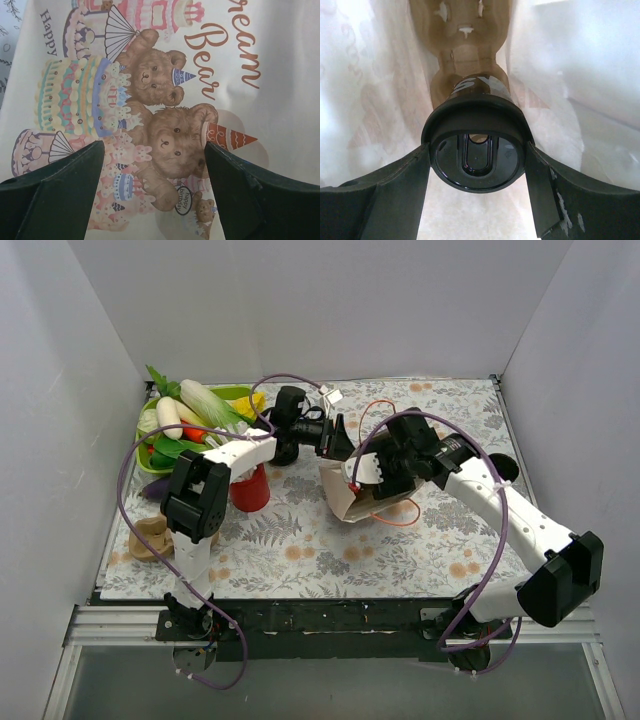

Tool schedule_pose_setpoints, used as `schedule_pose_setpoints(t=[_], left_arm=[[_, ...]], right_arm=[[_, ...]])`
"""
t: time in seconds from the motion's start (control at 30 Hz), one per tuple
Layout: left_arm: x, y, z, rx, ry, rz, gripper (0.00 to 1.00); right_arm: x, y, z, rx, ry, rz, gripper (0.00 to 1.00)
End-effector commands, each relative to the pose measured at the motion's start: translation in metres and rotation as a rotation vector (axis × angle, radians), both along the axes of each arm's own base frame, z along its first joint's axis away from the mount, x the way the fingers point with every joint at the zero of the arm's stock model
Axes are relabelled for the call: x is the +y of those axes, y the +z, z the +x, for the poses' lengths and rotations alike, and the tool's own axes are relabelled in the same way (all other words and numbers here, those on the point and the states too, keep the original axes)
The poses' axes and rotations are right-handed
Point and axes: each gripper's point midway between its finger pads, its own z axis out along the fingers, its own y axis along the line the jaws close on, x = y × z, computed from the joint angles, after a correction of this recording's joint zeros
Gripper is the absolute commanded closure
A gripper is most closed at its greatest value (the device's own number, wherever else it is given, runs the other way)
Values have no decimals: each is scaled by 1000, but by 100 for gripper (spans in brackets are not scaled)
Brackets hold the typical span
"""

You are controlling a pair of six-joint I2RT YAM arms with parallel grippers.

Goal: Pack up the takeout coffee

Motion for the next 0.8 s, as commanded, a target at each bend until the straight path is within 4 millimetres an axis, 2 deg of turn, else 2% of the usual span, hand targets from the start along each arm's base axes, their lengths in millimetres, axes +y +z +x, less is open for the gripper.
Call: schedule_pose_setpoints(t=[0.0, 0.07, 0.13, 0.17, 0.2, 0.23, 0.3, 0.33, 0.4, 0.43, 0.47, 0.57, 0.6, 0.63, 0.67, 0.7, 0.73, 0.77], left_arm=[[1, 20, -21, 15, -62, -25, 19], [2, 19, -8, -32, 7, 21, 19], [5, 33, 6, -99, 85, 62, 16], [9, 33, 23, -172, 172, 116, 13], [13, 41, 29, -211, 205, 132, 11], [18, 60, 28, -268, 225, 128, 11], [31, 72, 35, -378, 284, 164, 10], [38, 93, 33, -432, 323, 157, 10], [53, 105, 35, -511, 390, 188, 10], [58, 113, 33, -554, 401, 180, 10], [67, 134, 21, -616, 416, 156, 10], [78, 156, 6, -694, 401, 138, 7], [78, 171, 5, -712, 394, 133, 6], [78, 162, -7, -648, 334, 156, 5], [74, 161, -10, -625, 295, 154, 5], [70, 170, -18, -618, 254, 131, 5], [68, 167, -28, -576, 210, 124, 5], [67, 164, -29, -558, 201, 125, 5]], right_arm=[[19, 28, -11, 21, 38, 69, 99], [16, 21, -14, 53, 24, 59, 99], [13, 14, -14, 64, 7, 44, 99], [12, 12, -14, 69, -4, 44, 99], [11, 10, -14, 77, -16, 43, 99], [9, 7, -14, 83, -19, 36, 99], [6, 1, -13, 90, -28, 26, 99], [4, 0, -12, 89, -31, 27, 99], [1, -1, -7, 87, -44, 41, 99], [0, -1, -4, 86, -49, 46, 99], [-4, -2, 0, 89, -67, 49, 99], [-14, -4, 14, 94, -98, 64, 99], [-16, -3, 17, 94, -99, 67, 99], [-19, -4, 18, 102, -105, 61, 99], [-24, -5, 23, 102, -107, 60, 99], [-24, -6, 24, 110, -105, 69, 99], [-26, -7, 26, 108, -104, 72, 99], [-27, -9, 27, 109, -100, 67, 99]])
